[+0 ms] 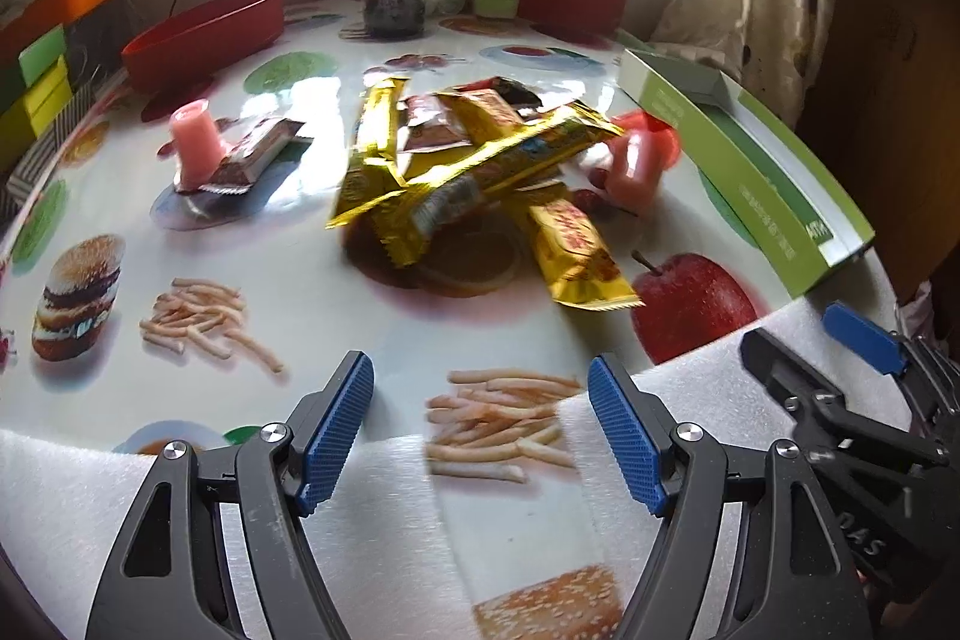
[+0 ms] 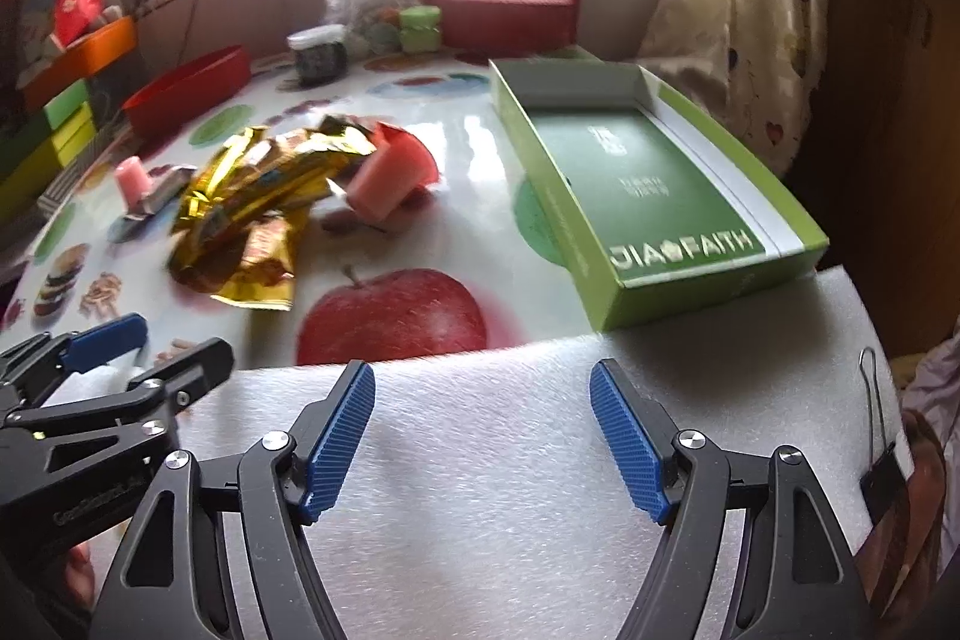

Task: Organize snacks

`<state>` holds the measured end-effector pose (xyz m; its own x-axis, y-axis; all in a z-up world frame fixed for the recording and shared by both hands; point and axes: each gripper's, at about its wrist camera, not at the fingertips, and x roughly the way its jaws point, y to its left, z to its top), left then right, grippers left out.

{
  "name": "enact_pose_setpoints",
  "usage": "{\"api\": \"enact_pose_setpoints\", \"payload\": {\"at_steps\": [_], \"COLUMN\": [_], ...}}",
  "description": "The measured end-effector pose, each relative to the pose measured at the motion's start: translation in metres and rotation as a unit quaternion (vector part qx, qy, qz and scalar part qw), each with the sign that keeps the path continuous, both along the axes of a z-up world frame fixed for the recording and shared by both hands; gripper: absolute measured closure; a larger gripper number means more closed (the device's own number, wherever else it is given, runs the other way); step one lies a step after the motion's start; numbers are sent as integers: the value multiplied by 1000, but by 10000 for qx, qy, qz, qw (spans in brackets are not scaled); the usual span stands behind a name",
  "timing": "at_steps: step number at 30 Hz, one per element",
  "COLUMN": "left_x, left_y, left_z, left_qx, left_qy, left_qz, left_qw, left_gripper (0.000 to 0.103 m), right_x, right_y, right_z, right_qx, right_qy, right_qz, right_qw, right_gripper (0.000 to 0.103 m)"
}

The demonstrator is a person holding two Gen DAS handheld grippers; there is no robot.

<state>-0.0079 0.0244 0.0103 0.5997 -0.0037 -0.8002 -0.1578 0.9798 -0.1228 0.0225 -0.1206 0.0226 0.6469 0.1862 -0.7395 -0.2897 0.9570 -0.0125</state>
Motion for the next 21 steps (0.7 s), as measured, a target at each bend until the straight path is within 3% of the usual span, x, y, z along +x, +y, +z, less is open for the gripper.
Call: {"api": "enact_pose_setpoints", "payload": {"at_steps": [8,15,21], "left_x": [-3,5,13], "left_y": [40,63,70], "left_z": [7,13,13], "left_qx": [-124,-167,-145], "left_qy": [-83,-163,-138], "left_qz": [462,601,608], "left_qw": [9988,9979,9980], "left_gripper": [28,29,29], "right_x": [20,50,66], "right_y": [30,66,82], "right_z": [20,7,-15], "right_qx": [555,710,615], "right_qy": [20,517,915], "right_qz": [620,1061,1191], "right_qw": [9965,9905,9867], "right_gripper": [28,31,44]}}
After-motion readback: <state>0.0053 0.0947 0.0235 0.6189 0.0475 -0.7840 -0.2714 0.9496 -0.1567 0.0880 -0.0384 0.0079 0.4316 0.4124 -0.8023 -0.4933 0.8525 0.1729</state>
